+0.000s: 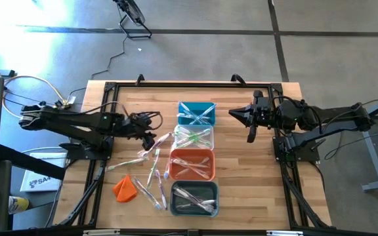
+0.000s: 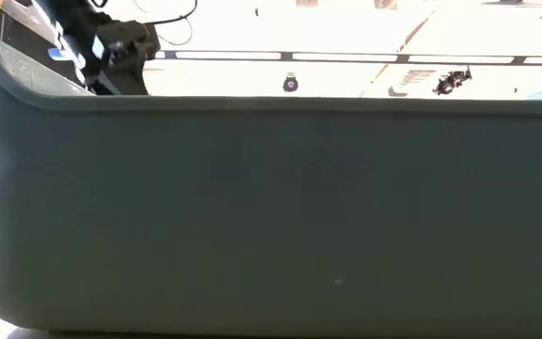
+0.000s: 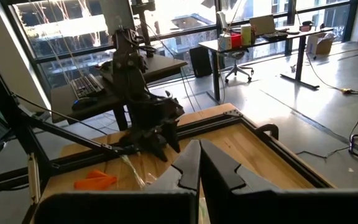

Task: Pick & Place Toothbrushes
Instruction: Put the violet toothbrush into the green bin

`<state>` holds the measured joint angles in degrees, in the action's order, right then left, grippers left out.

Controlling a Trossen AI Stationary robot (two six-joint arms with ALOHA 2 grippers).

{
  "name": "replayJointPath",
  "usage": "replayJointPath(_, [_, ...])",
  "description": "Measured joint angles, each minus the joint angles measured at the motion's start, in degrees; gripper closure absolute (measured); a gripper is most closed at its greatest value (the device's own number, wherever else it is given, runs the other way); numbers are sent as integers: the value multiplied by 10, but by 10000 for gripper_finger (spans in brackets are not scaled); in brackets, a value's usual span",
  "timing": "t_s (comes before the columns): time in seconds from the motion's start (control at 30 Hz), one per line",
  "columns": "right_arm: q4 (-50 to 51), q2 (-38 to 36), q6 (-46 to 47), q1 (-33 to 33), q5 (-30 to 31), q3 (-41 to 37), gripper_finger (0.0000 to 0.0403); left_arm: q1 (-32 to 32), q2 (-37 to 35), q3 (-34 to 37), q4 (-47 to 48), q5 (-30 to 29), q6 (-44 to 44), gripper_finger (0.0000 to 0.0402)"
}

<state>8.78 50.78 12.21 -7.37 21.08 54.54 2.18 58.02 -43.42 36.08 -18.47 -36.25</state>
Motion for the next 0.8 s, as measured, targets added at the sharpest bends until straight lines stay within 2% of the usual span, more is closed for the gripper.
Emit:
replayJointPath(0.1, [4,0,0,0,0,0,401,-17,27,0,-2,0,0,184])
replayJointPath(0.27, [9,0,0,0,0,0,401,-62,74,0,-10,51,13,184])
replayJointPath(0.5, [12,0,0,0,0,0,401,-100,123,0,-70,110,44,184])
replayJointPath(0.8, [15,0,0,0,0,0,401,-104,174,0,-69,107,50,184])
